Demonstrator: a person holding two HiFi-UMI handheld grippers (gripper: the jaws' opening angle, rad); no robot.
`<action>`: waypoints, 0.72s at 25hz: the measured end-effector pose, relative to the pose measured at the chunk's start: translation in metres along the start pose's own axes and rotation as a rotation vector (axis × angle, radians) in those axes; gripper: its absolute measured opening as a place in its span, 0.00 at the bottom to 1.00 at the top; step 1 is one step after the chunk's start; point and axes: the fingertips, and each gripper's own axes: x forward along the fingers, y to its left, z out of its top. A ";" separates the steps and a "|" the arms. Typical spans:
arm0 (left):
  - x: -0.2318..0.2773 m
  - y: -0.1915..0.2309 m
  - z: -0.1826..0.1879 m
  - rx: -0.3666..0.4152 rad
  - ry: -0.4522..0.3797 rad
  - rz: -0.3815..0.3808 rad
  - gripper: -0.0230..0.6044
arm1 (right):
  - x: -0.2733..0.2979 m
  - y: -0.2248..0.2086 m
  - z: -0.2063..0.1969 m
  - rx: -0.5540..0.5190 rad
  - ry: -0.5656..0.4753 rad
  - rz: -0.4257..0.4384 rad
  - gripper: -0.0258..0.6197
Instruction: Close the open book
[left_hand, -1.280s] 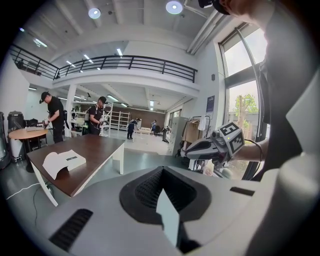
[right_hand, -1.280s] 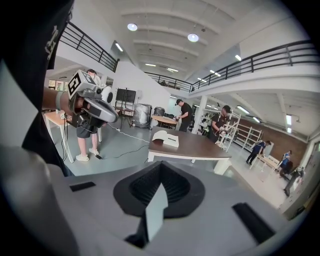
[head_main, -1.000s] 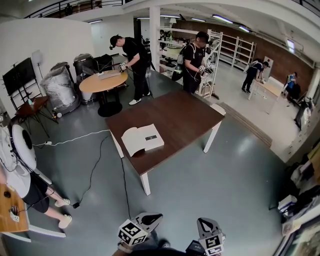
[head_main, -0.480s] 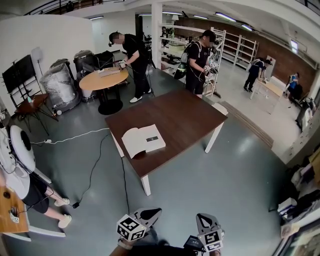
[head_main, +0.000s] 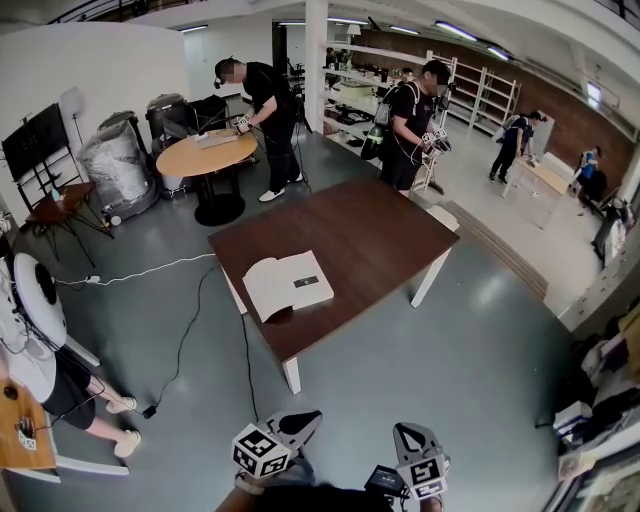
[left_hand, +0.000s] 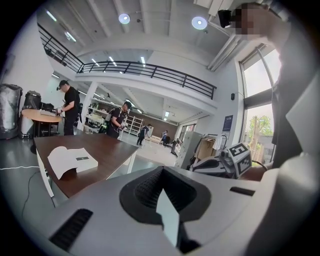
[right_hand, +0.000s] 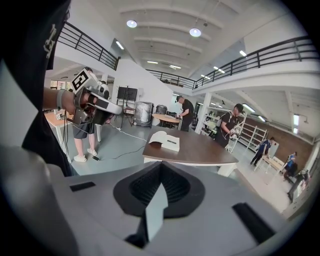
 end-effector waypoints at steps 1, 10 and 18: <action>0.001 0.005 0.002 -0.001 -0.003 -0.002 0.04 | 0.005 -0.001 0.002 -0.001 0.001 0.001 0.02; 0.003 0.046 0.015 -0.035 -0.027 -0.002 0.04 | 0.041 -0.006 0.033 -0.005 -0.010 0.022 0.02; 0.011 0.080 0.024 -0.049 -0.032 -0.038 0.04 | 0.070 -0.008 0.044 -0.017 0.021 0.008 0.02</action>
